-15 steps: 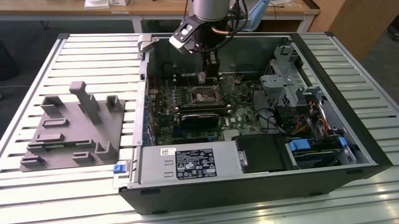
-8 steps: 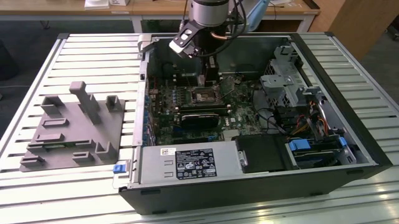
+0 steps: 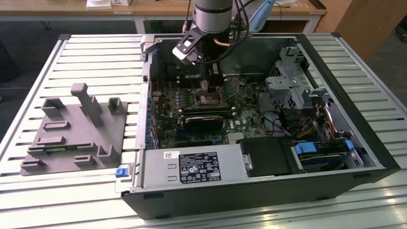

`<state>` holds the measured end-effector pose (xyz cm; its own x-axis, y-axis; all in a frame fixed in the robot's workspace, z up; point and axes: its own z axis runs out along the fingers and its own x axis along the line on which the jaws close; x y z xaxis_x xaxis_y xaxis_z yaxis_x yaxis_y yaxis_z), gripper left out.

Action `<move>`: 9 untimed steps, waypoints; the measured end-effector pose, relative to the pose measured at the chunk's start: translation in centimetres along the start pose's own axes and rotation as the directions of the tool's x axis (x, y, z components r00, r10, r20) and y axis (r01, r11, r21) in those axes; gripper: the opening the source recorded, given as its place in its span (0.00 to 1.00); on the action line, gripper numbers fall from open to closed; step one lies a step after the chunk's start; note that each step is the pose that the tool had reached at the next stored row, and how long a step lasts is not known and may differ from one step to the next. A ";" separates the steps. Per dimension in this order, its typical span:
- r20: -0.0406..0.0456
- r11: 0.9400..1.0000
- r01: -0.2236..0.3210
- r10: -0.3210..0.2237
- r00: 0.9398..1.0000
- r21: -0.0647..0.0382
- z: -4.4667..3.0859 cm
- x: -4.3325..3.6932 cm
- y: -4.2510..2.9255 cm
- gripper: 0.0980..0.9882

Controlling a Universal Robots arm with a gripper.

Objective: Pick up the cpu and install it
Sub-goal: 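Place the cpu into insertion slot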

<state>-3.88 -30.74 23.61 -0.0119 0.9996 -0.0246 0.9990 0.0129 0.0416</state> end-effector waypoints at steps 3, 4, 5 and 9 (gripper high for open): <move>0.000 1.000 0.000 0.000 1.000 0.000 0.34 -0.01 -0.02 0.49; 0.000 1.000 0.000 0.000 1.000 0.000 0.45 -0.04 -0.03 0.49; 0.000 1.000 0.000 0.000 1.000 0.000 0.57 -0.06 -0.03 0.49; 0.000 1.000 0.000 0.000 1.000 0.000 0.97 -0.24 -0.05 0.49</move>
<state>-3.88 -31.00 22.65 -0.0117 0.9996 -0.0246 0.9991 0.0127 0.0416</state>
